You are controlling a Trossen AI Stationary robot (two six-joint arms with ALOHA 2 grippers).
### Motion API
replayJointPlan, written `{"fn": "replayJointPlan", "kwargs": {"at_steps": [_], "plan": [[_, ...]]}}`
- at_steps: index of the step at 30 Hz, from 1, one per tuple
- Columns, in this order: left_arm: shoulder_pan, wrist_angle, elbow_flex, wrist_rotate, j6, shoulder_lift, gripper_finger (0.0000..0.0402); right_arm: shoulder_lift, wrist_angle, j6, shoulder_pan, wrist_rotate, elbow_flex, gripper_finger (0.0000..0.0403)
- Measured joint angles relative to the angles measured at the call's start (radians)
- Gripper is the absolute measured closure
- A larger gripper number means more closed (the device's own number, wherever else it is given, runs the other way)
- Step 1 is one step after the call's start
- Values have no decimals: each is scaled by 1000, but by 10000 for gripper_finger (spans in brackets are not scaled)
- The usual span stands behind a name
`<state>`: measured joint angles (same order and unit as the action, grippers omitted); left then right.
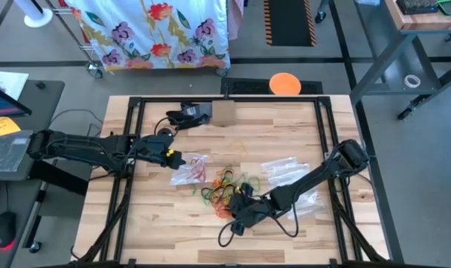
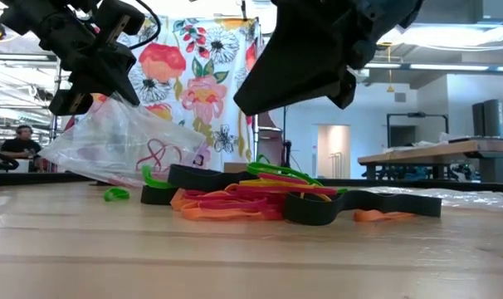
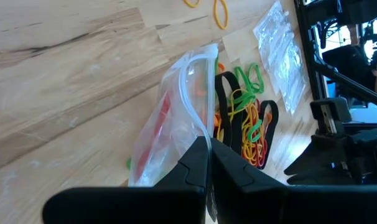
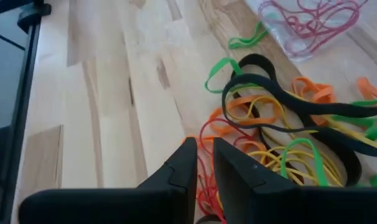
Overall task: Sort rubber bands
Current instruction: Put the red rubber band into the transparent zip bag
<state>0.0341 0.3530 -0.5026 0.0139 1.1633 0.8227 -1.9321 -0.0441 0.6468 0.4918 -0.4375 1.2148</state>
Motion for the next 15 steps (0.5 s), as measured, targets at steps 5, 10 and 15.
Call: {"fn": "replayJointPlan", "kwargs": {"at_steps": [5, 10, 15], "plan": [[0, 1, 0, 0, 0, 0, 401, -38, -42, 1, 0, 5, 0, 354], [0, 2, 0, 0, 0, 0, 402, -53, -76, 1, -1, 6, 0, 354], [0, 1, 0, 0, 0, 0, 401, -53, -115, 1, -1, 4, 0, 354]]}}
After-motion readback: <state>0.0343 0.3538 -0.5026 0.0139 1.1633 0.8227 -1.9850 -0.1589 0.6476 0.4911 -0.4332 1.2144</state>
